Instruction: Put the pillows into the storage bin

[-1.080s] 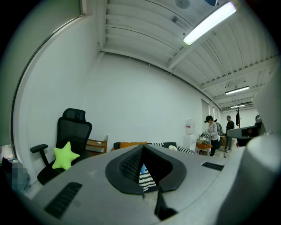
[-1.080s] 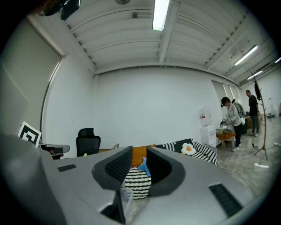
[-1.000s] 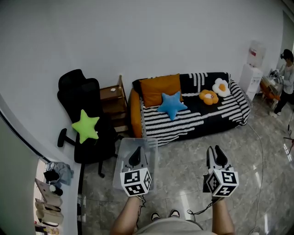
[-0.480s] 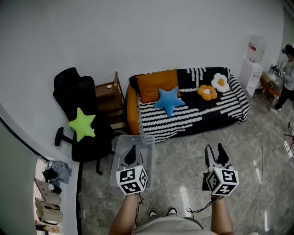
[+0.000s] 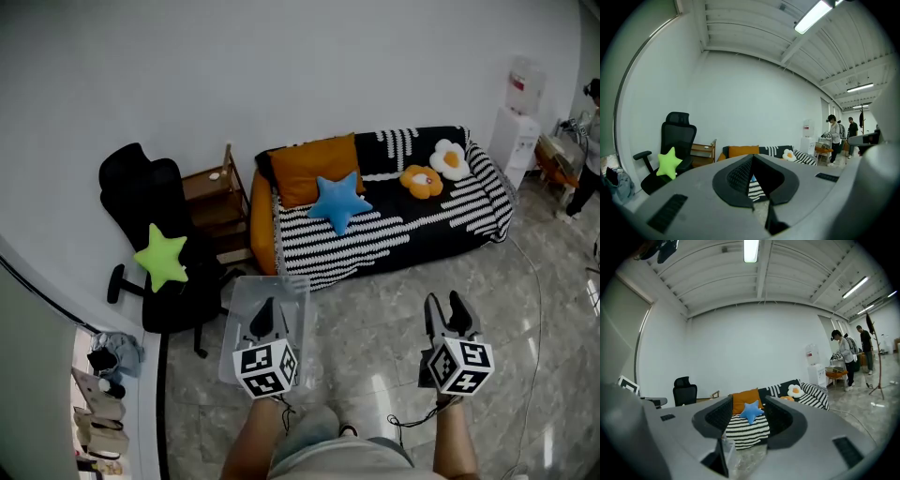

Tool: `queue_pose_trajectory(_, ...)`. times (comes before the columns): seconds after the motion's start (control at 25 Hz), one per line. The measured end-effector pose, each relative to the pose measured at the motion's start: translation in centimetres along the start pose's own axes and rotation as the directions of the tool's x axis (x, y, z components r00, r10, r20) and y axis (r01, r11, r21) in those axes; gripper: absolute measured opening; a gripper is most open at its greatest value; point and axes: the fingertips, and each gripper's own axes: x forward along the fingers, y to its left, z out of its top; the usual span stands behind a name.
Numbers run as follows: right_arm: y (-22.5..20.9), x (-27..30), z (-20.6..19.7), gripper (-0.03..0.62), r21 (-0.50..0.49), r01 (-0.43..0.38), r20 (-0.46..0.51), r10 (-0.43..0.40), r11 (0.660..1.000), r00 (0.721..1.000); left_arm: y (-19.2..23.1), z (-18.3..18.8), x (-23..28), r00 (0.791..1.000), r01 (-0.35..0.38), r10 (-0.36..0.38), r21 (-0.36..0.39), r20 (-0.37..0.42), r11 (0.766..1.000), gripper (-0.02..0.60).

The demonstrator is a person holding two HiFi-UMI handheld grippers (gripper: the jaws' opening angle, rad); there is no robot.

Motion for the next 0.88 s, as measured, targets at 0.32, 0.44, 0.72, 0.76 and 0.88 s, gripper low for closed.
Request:
queue_pose_trajectory(0.32,-3.0,4.4,1.1,0.202,0.012,0.034,0.002,-0.034,0.999,0.999,-2.3,1.0,6.1,0.999,0.051,-0.051,0.035,0.006,0.998,0.006)
queue_pose_trajectory(0.44,-3.4,7.5,1.1,0.201,0.006,0.032,-0.002,-0.032,0.999,0.999,-2.1,1.1,10.0,0.998,0.06,-0.061,0.022,0.009,0.998,0.006)
queue_pose_trajectory(0.72,-3.7,17.5,3.7,0.199,-0.031,0.007,-0.014,-0.007,0.999,1.0,-1.4,3.1,21.2,0.997,0.074,-0.074,0.008,0.01,0.997,0.006)
queue_pose_trajectory(0.76,-3.9,19.1,4.2,0.198,-0.033,0.008,-0.012,-0.009,0.999,1.0,-1.3,3.5,22.7,0.997,0.077,-0.077,0.01,0.014,0.997,0.006)
queue_pose_trajectory(0.88,-3.9,23.9,5.6,0.196,-0.03,0.006,-0.003,-0.006,1.0,1.0,-0.1,4.6,27.3,0.997,0.07,-0.07,-0.006,0.022,0.998,0.006)
